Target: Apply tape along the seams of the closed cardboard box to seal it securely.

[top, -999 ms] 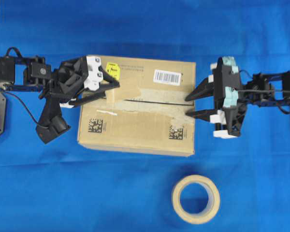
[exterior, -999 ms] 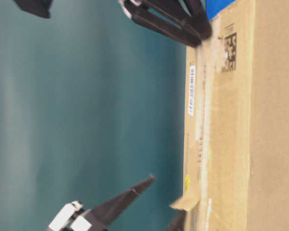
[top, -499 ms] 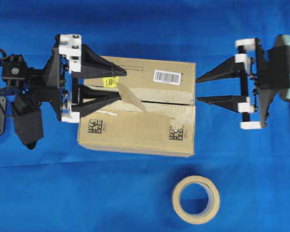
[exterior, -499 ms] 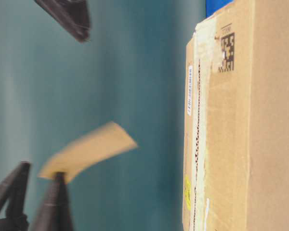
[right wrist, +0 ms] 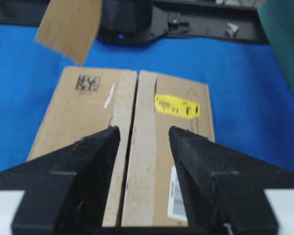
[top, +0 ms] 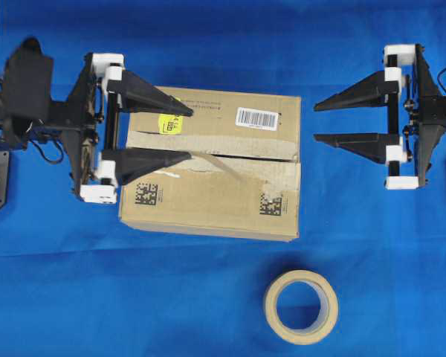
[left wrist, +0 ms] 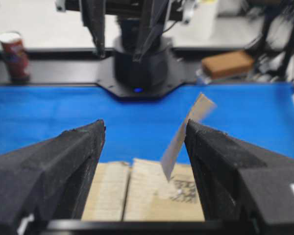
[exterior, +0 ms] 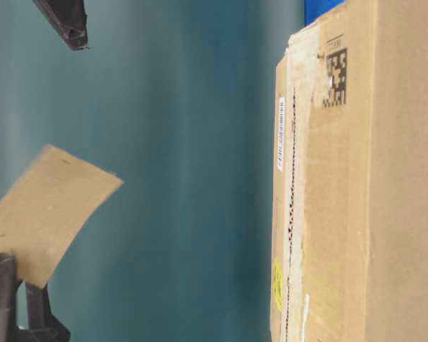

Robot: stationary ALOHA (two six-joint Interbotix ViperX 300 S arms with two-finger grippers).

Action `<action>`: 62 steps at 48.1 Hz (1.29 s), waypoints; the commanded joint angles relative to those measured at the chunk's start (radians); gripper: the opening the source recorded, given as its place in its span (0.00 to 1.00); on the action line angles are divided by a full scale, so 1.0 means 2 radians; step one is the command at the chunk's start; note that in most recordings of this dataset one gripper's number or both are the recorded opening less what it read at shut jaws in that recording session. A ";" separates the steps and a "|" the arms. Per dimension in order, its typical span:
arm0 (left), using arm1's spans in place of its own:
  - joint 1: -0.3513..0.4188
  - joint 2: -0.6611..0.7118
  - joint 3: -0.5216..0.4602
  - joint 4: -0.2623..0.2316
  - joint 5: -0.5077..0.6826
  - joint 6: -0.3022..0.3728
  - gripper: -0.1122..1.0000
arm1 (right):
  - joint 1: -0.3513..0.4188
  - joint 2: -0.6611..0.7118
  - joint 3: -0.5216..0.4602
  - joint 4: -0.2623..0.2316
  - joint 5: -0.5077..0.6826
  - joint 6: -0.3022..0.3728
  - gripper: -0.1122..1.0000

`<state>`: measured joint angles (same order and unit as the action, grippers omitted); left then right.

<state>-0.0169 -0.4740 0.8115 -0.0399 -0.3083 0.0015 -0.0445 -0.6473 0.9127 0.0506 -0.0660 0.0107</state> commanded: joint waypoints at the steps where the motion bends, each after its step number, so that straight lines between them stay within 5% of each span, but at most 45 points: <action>1: 0.002 -0.022 0.004 0.002 0.004 -0.016 0.65 | -0.001 -0.017 0.002 0.000 0.007 -0.001 0.60; 26: 0.021 -0.260 0.125 0.002 0.232 -0.019 0.65 | -0.006 -0.145 0.064 0.000 0.125 0.003 0.60; 39: 0.021 -0.350 0.183 0.002 0.272 -0.018 0.65 | -0.008 -0.133 0.077 0.001 0.209 0.005 0.60; 62: 0.021 -0.365 0.188 0.002 0.335 -0.018 0.65 | -0.008 -0.119 0.083 0.002 0.247 0.005 0.60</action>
<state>0.0245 -1.2134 1.1950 -0.0368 0.3636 -0.0337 -0.0568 -0.8897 1.0876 0.0506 0.4249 0.0184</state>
